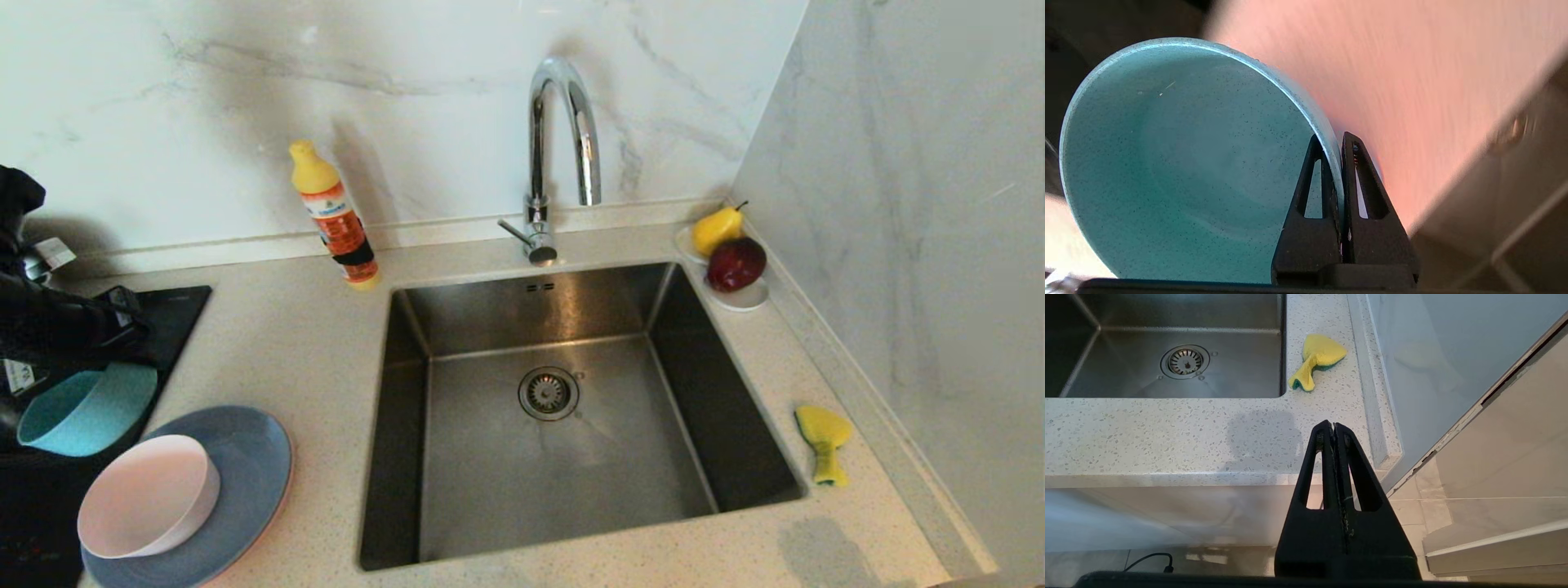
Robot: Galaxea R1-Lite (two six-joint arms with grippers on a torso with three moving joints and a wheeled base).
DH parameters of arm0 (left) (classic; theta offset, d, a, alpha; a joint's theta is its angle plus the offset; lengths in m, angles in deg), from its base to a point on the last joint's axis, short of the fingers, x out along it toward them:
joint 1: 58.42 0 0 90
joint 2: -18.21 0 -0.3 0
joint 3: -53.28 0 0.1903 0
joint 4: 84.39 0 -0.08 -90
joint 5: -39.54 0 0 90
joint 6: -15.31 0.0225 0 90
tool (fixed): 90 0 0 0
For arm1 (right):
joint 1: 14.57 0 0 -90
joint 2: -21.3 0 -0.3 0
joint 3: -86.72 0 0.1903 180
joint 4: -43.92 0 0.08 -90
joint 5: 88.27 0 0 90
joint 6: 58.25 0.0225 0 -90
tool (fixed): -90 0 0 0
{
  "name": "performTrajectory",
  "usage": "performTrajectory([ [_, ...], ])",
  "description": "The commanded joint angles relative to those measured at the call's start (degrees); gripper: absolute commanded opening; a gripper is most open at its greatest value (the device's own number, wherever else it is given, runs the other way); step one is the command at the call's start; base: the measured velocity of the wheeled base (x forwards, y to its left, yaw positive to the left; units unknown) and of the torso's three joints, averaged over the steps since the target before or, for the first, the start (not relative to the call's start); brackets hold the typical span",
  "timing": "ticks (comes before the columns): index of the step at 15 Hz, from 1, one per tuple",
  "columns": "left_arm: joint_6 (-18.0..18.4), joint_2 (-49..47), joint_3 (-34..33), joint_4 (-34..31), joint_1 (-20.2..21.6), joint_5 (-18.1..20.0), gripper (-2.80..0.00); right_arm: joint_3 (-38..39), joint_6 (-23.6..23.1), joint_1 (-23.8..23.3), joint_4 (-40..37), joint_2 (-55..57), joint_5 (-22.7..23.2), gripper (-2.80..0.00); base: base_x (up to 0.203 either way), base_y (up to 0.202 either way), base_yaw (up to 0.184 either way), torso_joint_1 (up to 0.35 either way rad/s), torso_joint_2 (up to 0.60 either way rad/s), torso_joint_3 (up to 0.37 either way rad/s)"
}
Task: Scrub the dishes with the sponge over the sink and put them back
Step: Place the bowl on the bowl
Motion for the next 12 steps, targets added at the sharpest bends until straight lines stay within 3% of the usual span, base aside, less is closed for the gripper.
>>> performTrajectory([
  [1, -0.50, 7.10, -5.65, -0.27, -4.00, -1.42, -2.80, 0.00, -0.03, 0.02, 0.01, -0.01, -0.01, -2.80, 0.000, 0.000, 0.000, 0.000, 0.00, 0.000],
  [4, -0.58, 9.32, -12.23, 2.28, -4.69, -2.18, -2.80, 0.00, -0.10, 0.02, 0.01, -0.01, -0.01, -2.80, 0.000, 0.000, 0.000, 0.000, 0.00, 0.000],
  [7, -0.40, 10.14, -19.82, 9.17, -5.87, -4.60, -2.80, 0.00, -0.10, 0.02, 0.01, -0.01, -0.01, -2.80, 0.000, 0.000, 0.000, 0.000, 0.00, 0.000],
  [12, -0.70, 8.52, -23.58, 14.24, -7.11, -6.30, -2.80, 0.00, -0.10, 0.02, 0.01, -0.01, -0.01, -2.80, 0.000, 0.000, 0.000, 0.000, 0.00, 0.000],
])
